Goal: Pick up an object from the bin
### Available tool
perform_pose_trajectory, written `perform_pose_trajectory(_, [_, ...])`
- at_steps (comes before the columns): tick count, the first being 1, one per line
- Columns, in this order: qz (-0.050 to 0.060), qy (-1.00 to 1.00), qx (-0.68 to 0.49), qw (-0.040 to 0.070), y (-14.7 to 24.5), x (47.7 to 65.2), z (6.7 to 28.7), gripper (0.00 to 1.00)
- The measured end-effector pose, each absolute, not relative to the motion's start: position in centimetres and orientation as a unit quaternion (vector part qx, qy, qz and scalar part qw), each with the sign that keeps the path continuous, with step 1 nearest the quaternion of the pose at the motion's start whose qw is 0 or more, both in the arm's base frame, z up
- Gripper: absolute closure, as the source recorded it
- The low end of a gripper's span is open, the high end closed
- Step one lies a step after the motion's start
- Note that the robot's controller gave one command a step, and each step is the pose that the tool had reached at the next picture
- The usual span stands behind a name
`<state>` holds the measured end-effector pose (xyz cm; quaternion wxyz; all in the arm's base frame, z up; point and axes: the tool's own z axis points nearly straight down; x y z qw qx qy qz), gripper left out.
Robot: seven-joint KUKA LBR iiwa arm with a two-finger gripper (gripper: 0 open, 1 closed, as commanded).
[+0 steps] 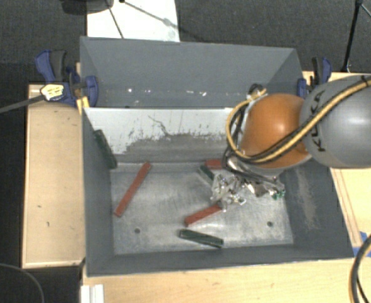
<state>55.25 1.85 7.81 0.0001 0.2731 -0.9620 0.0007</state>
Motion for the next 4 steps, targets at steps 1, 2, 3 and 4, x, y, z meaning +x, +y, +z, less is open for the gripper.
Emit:
perform_pose_trajectory(1, [-0.001, -0.96, 0.28, -0.001, 1.3, 56.3, 11.8, 1.0])
perform_pose_trajectory(2, [0.001, -0.961, 0.275, -0.005, 0.1, 53.9, 25.6, 0.0])
perform_pose_trajectory(3, [0.0, -0.962, 0.274, -0.001, 0.1, 53.8, 25.2, 0.0])
perform_pose_trajectory(4, [0.0, -0.951, 0.31, -0.003, 1.8, 51.1, 21.1, 0.0])
